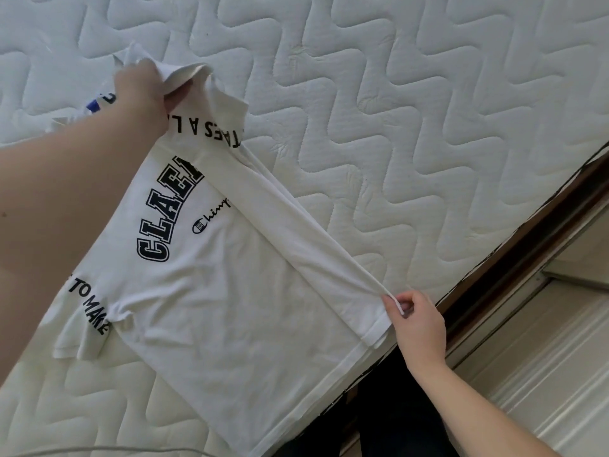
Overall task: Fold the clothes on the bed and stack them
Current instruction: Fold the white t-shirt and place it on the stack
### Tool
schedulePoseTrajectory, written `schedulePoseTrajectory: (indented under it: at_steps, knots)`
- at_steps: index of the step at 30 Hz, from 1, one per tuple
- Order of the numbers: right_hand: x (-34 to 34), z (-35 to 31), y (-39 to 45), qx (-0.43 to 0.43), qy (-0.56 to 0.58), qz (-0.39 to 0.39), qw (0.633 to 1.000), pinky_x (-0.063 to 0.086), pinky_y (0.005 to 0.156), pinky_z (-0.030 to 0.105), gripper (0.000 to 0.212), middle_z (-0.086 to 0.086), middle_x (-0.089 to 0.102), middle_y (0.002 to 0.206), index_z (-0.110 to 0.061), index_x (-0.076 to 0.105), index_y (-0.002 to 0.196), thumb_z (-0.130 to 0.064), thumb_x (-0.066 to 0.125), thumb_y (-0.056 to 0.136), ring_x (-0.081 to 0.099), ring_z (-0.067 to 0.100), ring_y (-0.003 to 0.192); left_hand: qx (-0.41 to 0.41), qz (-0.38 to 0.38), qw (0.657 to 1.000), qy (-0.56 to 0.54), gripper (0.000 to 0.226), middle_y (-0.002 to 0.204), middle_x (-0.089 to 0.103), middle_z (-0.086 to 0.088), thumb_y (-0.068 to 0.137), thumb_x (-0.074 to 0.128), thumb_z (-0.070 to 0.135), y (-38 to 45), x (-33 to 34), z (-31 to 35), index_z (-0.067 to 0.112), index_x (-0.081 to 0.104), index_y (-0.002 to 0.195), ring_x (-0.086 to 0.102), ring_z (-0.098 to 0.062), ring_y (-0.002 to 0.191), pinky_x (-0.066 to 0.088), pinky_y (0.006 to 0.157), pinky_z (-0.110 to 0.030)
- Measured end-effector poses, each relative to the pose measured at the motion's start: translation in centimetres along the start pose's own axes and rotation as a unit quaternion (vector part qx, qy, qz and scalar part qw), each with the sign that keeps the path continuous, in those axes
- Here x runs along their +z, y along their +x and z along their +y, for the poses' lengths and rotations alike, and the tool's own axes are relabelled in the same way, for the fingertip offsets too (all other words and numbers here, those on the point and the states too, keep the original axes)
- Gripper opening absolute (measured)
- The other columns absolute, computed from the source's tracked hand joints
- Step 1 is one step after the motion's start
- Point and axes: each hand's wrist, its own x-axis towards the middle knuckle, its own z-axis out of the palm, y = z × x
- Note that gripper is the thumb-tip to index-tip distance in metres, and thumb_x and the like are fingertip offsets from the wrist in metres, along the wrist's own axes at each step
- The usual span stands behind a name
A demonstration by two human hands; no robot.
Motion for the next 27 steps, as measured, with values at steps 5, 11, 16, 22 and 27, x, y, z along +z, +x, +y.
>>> schedulePoseTrajectory:
  at_steps: [5,11,16,22,27]
  knots:
    - [-0.7,0.6,0.0,-0.001,-0.003,-0.015,1.0,0.046,0.062,0.026,0.019,-0.013,0.063,0.074,-0.034,0.06,0.076,-0.048,0.07,0.084,0.059,0.004,0.071,-0.035,-0.002,0.97,-0.239,0.046,0.111,0.057,-0.019,0.095,0.058,0.031,0.5,-0.1,1.8,-0.004,0.048,0.123,0.057,-0.035,0.109,0.048,0.093,-0.041]
    - [-0.5,-0.1,0.8,-0.01,-0.016,-0.003,1.0,0.038,0.063,0.017,0.027,-0.016,0.055,0.09,-0.028,0.058,0.097,-0.047,0.072,0.083,0.054,-0.001,0.079,-0.196,-0.099,0.733,-0.644,0.027,0.114,0.064,-0.003,0.102,0.041,0.033,-0.7,0.5,2.0,0.013,0.053,0.115,0.071,-0.012,0.088,0.059,0.074,-0.027]
    - [-0.1,-2.1,1.8,-0.073,-0.043,0.038,0.996,0.045,0.076,0.031,0.028,-0.013,0.052,0.092,-0.025,0.057,0.101,-0.047,0.066,0.086,0.052,0.008,0.085,-0.139,-0.062,0.783,-0.603,0.023,0.109,0.062,0.0,0.1,0.043,0.025,-0.6,1.5,-1.5,0.018,0.054,0.119,0.067,-0.009,0.089,0.056,0.074,-0.022]
    - [2.2,-9.0,5.2,-0.14,0.01,0.002,0.99,0.041,0.074,0.019,0.016,-0.01,0.054,0.091,-0.024,0.059,0.102,-0.033,0.065,0.09,0.051,0.009,0.085,-0.162,0.108,0.847,-0.495,0.012,0.096,0.06,0.004,0.089,0.055,0.032,-1.3,3.0,-6.5,0.026,0.057,0.1,0.057,-0.014,0.078,0.046,0.067,-0.027]
    - [5.0,-16.7,8.2,-0.213,0.041,-0.078,0.973,0.043,0.076,0.023,0.02,-0.005,0.064,0.095,-0.018,0.065,0.109,-0.019,0.068,0.089,0.059,0.011,0.086,-0.244,-0.018,0.799,-0.549,0.039,0.105,0.064,-0.002,0.101,0.048,0.039,-1.0,4.5,-8.0,0.015,0.047,0.133,0.06,-0.013,0.079,0.051,0.067,-0.026]
